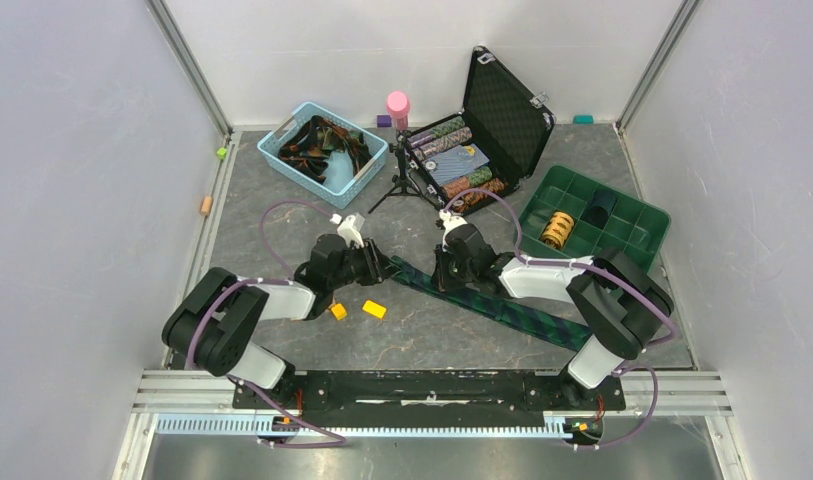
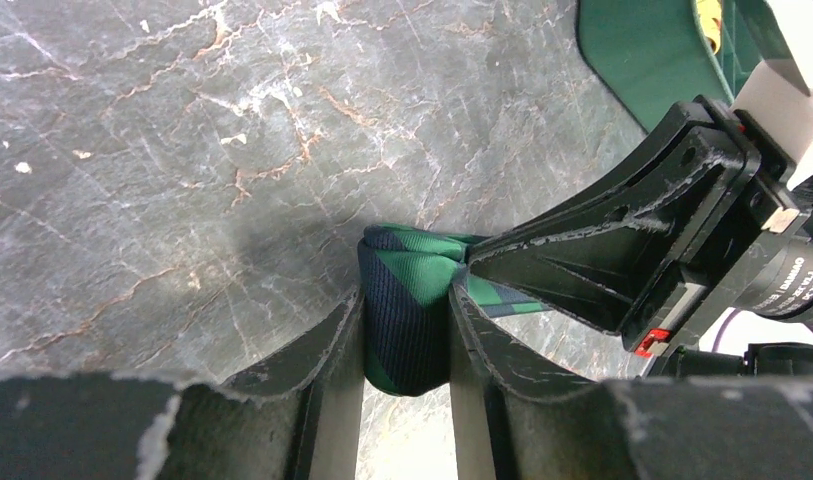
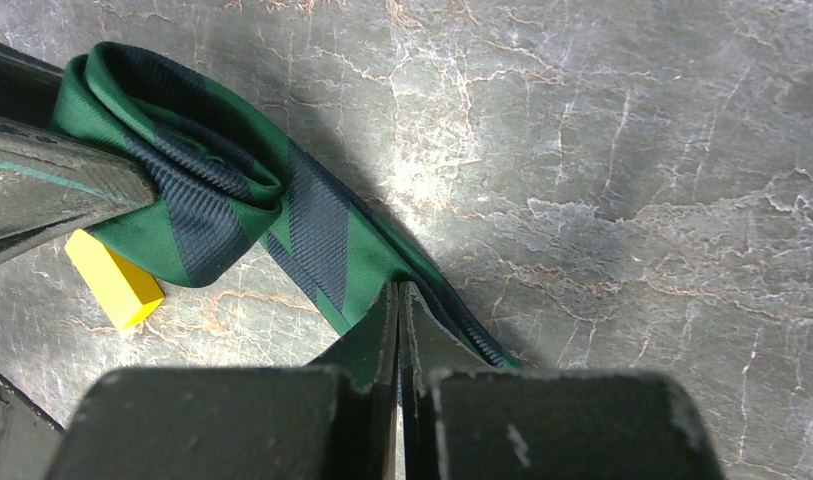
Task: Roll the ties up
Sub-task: Roll the tie at the center of the board.
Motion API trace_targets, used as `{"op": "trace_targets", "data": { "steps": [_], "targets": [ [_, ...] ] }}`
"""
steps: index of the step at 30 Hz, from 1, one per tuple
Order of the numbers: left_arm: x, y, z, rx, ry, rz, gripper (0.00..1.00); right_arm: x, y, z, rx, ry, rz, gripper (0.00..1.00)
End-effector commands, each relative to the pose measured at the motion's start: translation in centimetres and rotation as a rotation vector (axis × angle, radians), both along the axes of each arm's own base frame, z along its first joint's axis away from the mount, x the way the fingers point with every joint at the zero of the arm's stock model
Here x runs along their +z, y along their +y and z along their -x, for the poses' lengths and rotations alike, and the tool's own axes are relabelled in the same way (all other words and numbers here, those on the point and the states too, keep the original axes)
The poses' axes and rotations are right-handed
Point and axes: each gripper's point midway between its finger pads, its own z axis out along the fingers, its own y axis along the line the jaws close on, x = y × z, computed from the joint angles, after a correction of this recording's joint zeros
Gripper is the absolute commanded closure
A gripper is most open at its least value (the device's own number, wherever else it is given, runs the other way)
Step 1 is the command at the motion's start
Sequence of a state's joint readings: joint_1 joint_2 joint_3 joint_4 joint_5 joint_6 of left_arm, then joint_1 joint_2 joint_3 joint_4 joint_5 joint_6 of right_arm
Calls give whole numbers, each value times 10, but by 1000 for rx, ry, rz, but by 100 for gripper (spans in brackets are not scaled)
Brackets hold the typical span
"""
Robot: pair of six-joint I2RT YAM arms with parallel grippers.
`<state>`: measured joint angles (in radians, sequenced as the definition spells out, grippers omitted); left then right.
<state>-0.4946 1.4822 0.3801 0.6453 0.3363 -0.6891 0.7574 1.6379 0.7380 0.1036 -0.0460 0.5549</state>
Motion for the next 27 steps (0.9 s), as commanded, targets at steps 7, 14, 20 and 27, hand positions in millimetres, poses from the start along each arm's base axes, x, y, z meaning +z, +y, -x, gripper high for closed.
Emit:
{"op": "trace_targets", "data": {
  "steps": [7, 14, 20, 27],
  "targets": [
    [12, -7, -16, 76, -31, 89, 62, -13, -9, 9, 22, 28, 54, 100],
    [7, -6, -18, 84, -47, 21, 62, -14, -10, 12, 29, 35, 57, 100],
    [1, 0, -18, 93, -71, -107, 63, -12, -12, 14, 36, 32, 59, 100],
    [2, -4, -16, 90, -99, -206, 63, -10, -14, 16, 45, 28, 60, 100]
  ]
}}
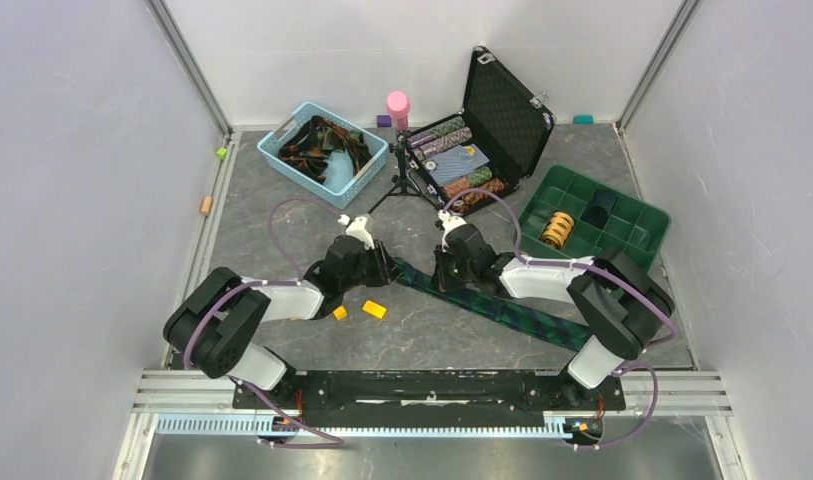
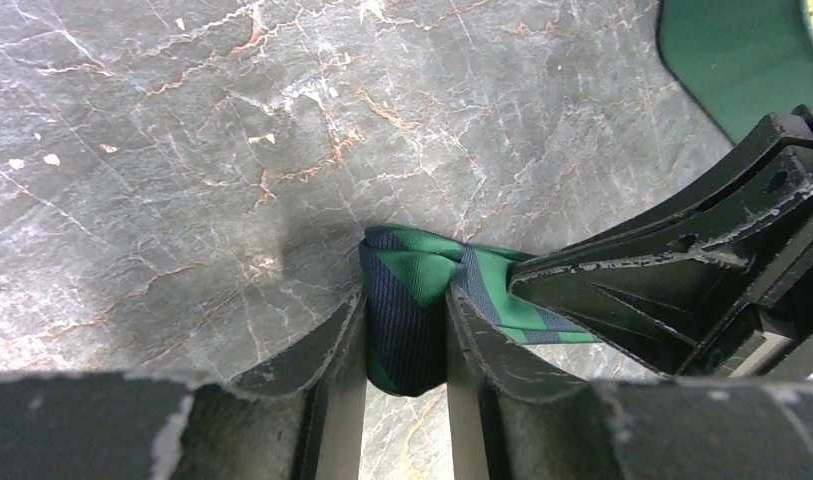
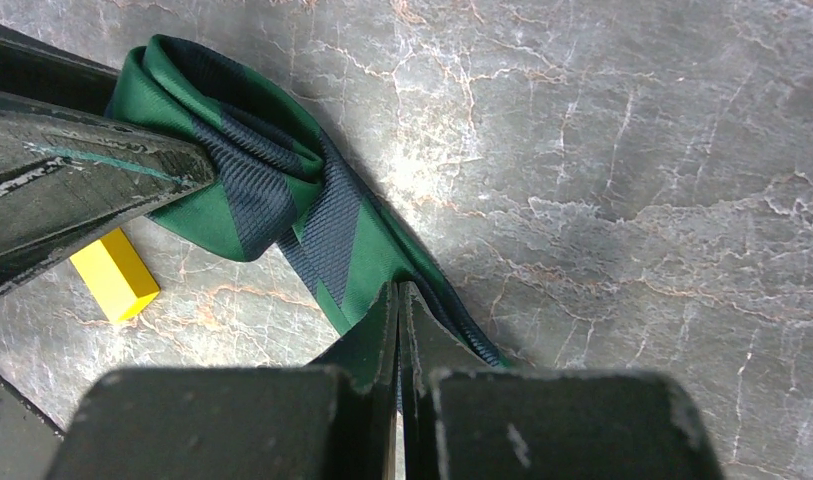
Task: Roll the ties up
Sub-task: Roll the tie at the center of the board.
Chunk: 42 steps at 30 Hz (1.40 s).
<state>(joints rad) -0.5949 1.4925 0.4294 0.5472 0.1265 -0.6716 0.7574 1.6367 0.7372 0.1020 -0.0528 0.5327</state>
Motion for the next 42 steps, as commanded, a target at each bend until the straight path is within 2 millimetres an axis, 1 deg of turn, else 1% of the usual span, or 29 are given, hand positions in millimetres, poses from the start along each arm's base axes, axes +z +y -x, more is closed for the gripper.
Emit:
{"op": "trace_targets", "data": {
  "steps": [1, 5, 9, 13, 15, 21, 26, 29, 30, 36, 40, 42],
  "targets": [
    [13, 0, -11, 7, -90, -105, 63, -9, -13, 15, 27, 31, 53, 100],
    [15, -5, -8, -8, -120, -192, 63, -4, -14, 16, 32, 19, 44, 100],
    [14, -6, -7, -26, -152, -313, 63, 10, -15, 14, 27, -20, 23, 99],
    [15, -3, -6, -39, -175, -406, 64, 34, -21, 9, 4, -86, 13, 98],
    [14, -1, -6, -43, -181, -454, 63, 48, -27, 3, -25, -135, 15, 98],
    [18, -1, -8, -50, -214, -561, 63, 75, -55, 2, -104, -222, 48, 98],
    [18, -5, -7, -64, -253, -690, 64, 102, -79, 2, -200, -300, 38, 97],
    [18, -8, -7, -72, -288, -777, 64, 122, -93, 1, -255, -349, 25, 97],
    [15, -7, -5, -80, -287, -815, 64, 129, -97, 1, -271, -368, 17, 97],
    [11, -9, 0, -99, -339, -976, 64, 163, -120, 4, -343, -442, 6, 96],
    [12, -17, 2, -108, -381, -1061, 64, 180, -131, 6, -382, -486, -8, 95],
    [13, -22, 4, -112, -401, -1103, 64, 185, -135, 8, -393, -499, -13, 95]
  ]
}}
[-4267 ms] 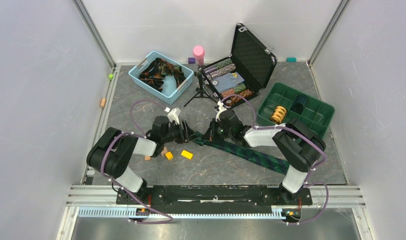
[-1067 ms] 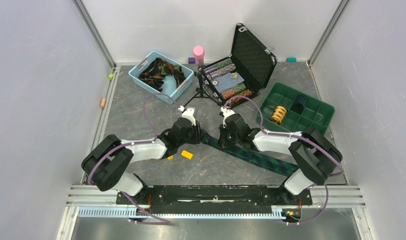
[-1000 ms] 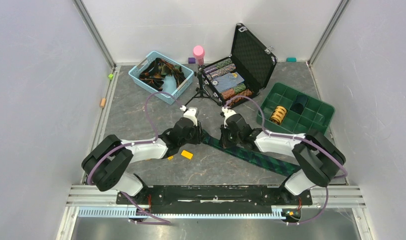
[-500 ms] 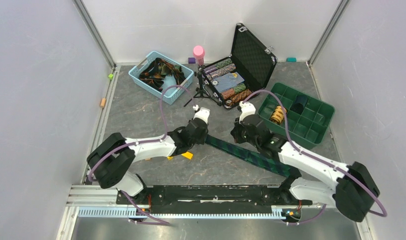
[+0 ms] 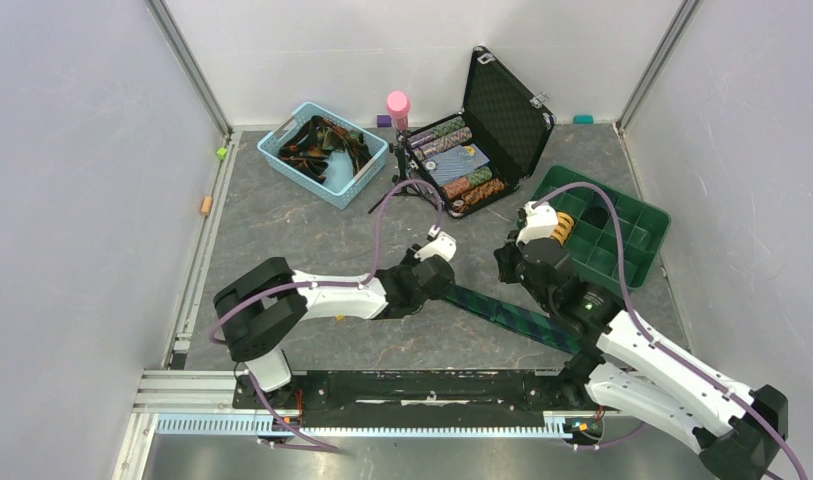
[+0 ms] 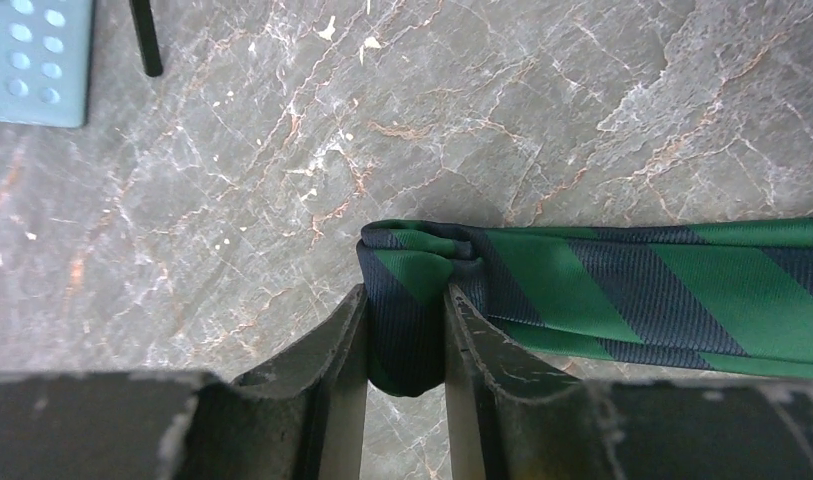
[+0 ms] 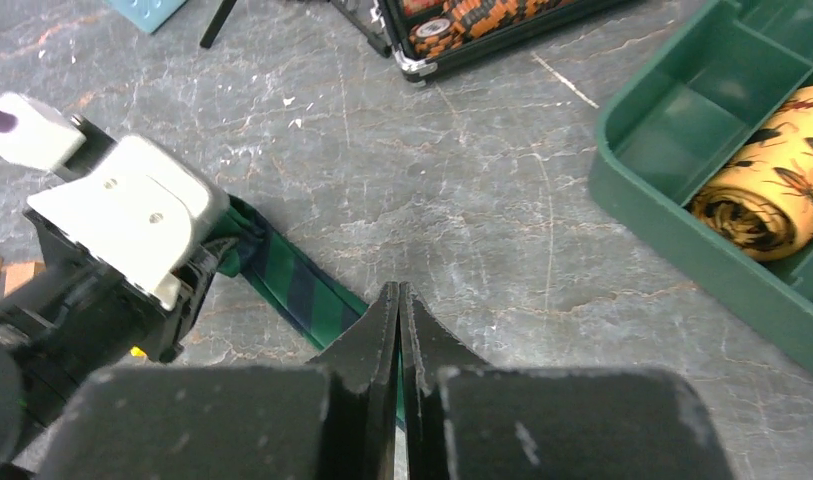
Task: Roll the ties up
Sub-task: Roll the tie at the center of the board.
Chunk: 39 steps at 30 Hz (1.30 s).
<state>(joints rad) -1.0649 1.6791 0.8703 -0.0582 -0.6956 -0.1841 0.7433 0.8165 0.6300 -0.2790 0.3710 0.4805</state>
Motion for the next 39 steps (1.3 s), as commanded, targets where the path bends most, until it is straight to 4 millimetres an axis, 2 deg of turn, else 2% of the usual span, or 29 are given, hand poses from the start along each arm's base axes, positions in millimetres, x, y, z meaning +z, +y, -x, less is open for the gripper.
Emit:
{"op": "trace_targets", "data": {
  "steps": [1, 7, 20, 39],
  "targets": [
    [4, 0, -1, -7, -75, -178, 63, 30, -16, -4, -72, -74, -14, 95],
    [1, -23, 11, -48, -93, -226, 60, 38, -23, -4, -100, -89, -7, 93],
    [-1, -49, 27, -64, -98, -235, 43, 37, -30, -1, -114, -93, 1, 88],
    [-14, -76, 41, -95, 18, -87, 42, 31, -31, 0, -120, -84, 11, 88]
  ]
}}
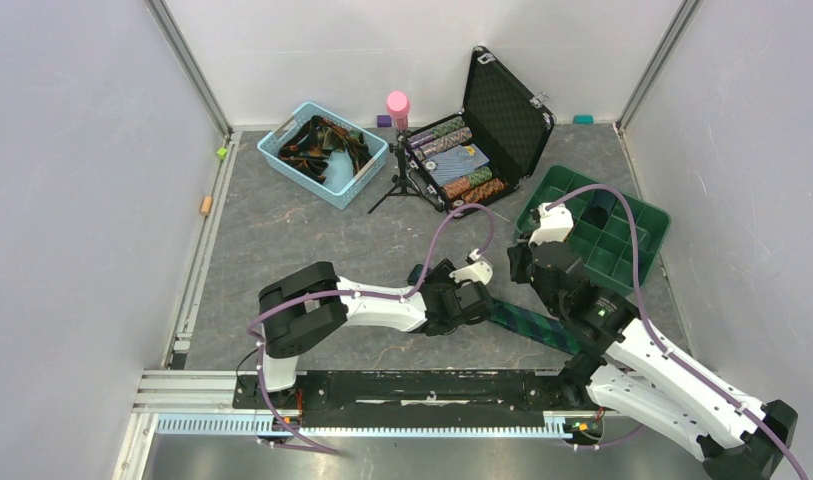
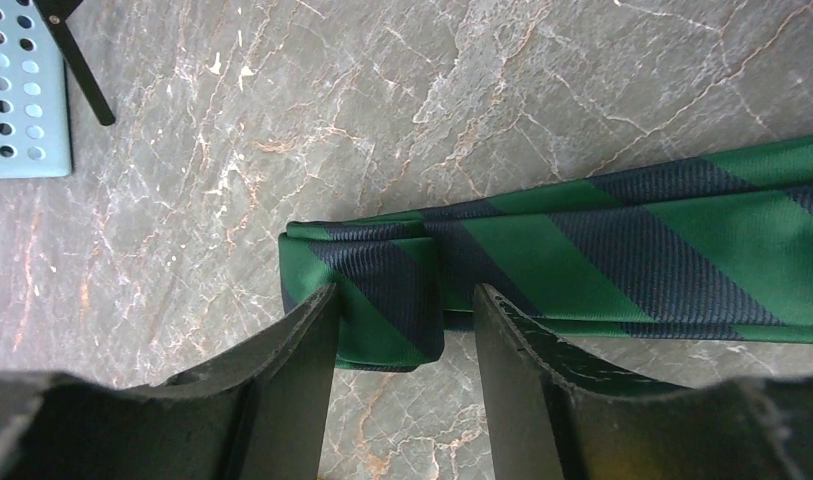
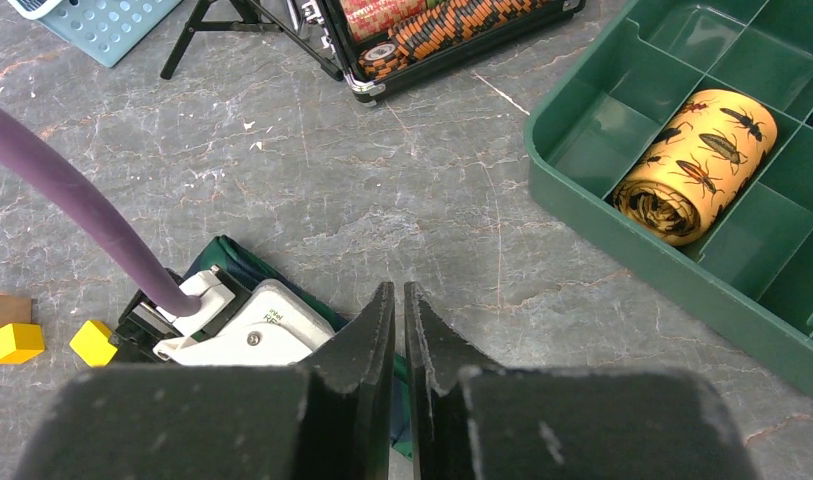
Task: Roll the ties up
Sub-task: Roll the tie at the center of the board.
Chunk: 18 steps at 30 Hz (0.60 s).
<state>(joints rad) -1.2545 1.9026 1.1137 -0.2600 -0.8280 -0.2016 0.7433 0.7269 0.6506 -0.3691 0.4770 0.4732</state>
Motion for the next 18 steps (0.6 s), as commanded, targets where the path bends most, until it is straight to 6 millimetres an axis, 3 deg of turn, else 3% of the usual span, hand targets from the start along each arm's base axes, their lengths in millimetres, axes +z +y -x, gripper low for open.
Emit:
{"op": "trace_targets", "data": {
  "steps": [1, 12, 18],
  "targets": [
    [-3, -20, 8, 11, 52, 112, 42, 13, -3, -5, -26, -34, -12, 88],
    [-12, -28, 14, 3, 102, 174, 40, 11, -2, -5, -23, -29, -6, 88],
    [-9, -28, 16, -4, 102, 221, 34, 10, -2, -6, -23, -27, -3, 88]
  ]
}}
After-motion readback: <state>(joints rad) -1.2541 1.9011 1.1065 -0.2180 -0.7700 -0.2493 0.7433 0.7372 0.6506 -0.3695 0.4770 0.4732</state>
